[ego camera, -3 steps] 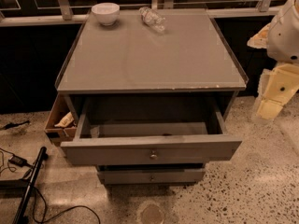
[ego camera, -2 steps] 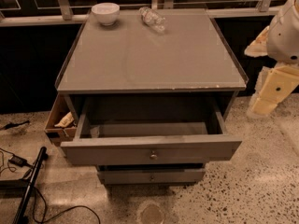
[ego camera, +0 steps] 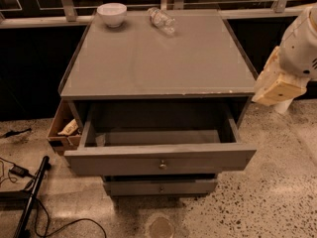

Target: Close top drawer

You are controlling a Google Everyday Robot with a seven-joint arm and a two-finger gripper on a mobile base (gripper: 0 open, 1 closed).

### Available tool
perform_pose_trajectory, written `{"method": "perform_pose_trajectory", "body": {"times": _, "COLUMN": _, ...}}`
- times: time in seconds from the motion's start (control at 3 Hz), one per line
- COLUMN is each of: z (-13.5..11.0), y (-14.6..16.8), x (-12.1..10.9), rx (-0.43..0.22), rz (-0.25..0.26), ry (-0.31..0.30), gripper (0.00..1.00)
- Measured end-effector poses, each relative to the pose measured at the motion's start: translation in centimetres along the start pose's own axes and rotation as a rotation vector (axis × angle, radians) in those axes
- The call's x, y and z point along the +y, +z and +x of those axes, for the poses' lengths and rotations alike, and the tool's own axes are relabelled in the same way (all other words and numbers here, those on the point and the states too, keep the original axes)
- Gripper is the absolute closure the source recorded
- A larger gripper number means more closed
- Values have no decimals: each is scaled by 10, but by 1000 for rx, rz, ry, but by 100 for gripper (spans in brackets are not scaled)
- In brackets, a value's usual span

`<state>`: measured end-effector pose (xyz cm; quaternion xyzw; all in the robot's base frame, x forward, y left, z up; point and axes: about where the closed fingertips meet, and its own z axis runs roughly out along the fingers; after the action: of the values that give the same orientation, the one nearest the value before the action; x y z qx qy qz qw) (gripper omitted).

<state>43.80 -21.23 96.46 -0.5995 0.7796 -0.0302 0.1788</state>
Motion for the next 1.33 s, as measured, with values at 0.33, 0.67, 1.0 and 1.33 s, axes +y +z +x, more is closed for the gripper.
{"method": "perform_pose_trajectory", "body": {"times": 0.33, "z": 3, "y": 36, "x": 12, "rx": -74, "rz": 9, "ry": 28, "gripper": 89}}
{"method": "perform_pose_trajectory", "body": {"times": 0.67, "z": 6, "y": 83, "x": 25, "rx": -146, "rz": 1, "ry": 62, "gripper": 100}}
{"method": "perform_pose_trajectory", "body": {"times": 1.0, "z": 11, "y": 130, "x": 40, "rx": -184, "rz": -25, "ry": 84, "gripper": 100}}
{"method": "perform_pose_trajectory", "body": {"times": 1.33, "z": 30, "y": 192, "x": 65, "rx": -140, "rz": -100, "ry": 129, "gripper": 100}}
